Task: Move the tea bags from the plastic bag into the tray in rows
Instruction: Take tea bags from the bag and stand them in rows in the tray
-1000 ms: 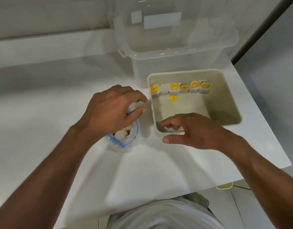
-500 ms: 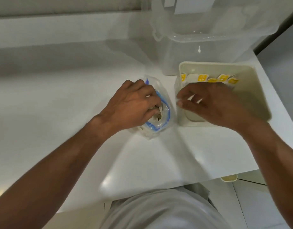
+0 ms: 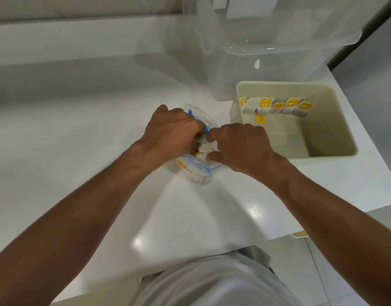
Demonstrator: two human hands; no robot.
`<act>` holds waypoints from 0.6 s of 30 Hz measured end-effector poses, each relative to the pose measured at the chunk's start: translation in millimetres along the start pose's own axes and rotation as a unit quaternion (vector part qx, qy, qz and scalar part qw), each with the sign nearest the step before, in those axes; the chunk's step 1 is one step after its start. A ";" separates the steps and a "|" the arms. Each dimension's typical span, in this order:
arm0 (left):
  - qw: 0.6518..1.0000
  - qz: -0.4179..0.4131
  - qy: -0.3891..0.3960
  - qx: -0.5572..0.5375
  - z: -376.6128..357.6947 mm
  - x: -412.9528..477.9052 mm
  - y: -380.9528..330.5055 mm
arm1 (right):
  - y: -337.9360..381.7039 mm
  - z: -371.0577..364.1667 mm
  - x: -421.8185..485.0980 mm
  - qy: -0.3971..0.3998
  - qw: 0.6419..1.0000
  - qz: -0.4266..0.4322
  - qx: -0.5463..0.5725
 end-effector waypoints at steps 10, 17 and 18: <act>0.996 0.041 0.028 -0.076 15.1 9.1 12.3 | -14.2 9.9 -3.5 -0.042 0.987 -0.079 0.131; 0.992 0.064 0.042 -0.102 24.5 11.7 11.4 | -19.5 10.4 -5.1 -0.029 0.976 -0.101 0.193; 0.990 0.071 0.056 -0.110 25.5 12.2 11.8 | -20.6 10.6 -5.2 -0.028 0.975 -0.102 0.196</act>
Point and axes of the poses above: each hand's wrist, its own x-axis towards the middle knuckle, its own z-axis out of the back of the hand, y = z × x, the point moved 4 cm from there along x, towards the middle knuckle, and after that the axes turned 14 degrees about z, right-handed, at the moved point
